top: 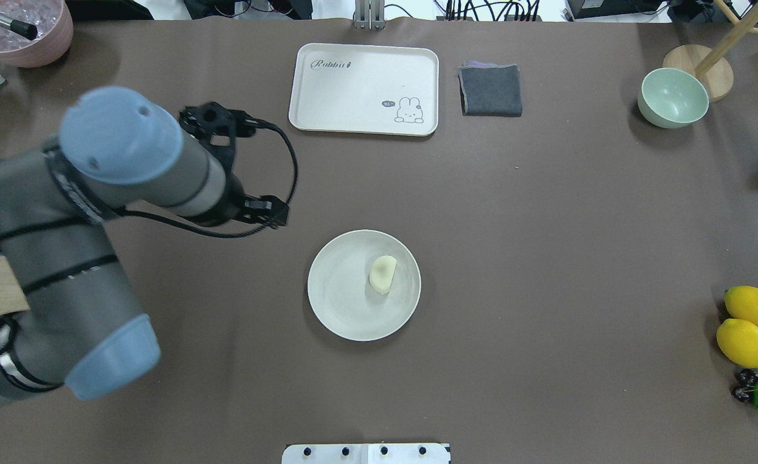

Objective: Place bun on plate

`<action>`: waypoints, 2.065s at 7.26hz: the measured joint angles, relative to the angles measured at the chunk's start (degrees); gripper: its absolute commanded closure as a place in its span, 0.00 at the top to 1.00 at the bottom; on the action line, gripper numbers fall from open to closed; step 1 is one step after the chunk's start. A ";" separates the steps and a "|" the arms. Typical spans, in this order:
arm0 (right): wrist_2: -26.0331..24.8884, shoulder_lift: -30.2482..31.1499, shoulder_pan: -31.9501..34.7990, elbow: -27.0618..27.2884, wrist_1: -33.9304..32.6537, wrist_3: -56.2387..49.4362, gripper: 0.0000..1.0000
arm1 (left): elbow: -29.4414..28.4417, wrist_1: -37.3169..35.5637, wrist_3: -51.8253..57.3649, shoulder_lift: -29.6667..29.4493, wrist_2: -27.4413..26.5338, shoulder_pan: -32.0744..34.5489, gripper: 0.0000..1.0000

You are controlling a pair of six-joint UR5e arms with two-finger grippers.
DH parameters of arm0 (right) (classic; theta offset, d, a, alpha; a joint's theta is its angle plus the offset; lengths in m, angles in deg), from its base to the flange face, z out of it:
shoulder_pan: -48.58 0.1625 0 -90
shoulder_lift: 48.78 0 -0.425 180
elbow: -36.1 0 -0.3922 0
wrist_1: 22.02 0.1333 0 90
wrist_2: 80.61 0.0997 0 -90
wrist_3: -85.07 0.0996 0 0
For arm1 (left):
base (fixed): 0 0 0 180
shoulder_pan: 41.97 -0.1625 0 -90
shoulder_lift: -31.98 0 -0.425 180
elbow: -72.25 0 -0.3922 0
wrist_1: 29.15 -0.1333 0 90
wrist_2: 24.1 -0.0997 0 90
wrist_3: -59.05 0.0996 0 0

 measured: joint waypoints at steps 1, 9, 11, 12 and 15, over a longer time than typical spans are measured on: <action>0.00 0.02 0.01 -0.01 0.00 0.02 1.00 | 1.59 -2.87 11.05 3.99 4.43 7.69 0.97; 0.00 1.25 -0.03 0.05 0.00 -0.05 1.00 | -12.17 5.81 66.40 34.74 22.98 53.64 0.97; -0.06 1.37 -0.02 0.06 0.00 -0.05 1.00 | -15.90 12.97 66.78 38.58 26.53 54.16 0.97; -0.16 1.42 -0.01 0.03 0.00 -0.05 1.00 | -17.04 14.51 66.79 39.11 26.86 54.18 0.97; -0.44 2.30 0.00 -0.01 0.00 -0.03 1.00 | -18.76 15.64 67.06 39.48 25.73 54.28 0.97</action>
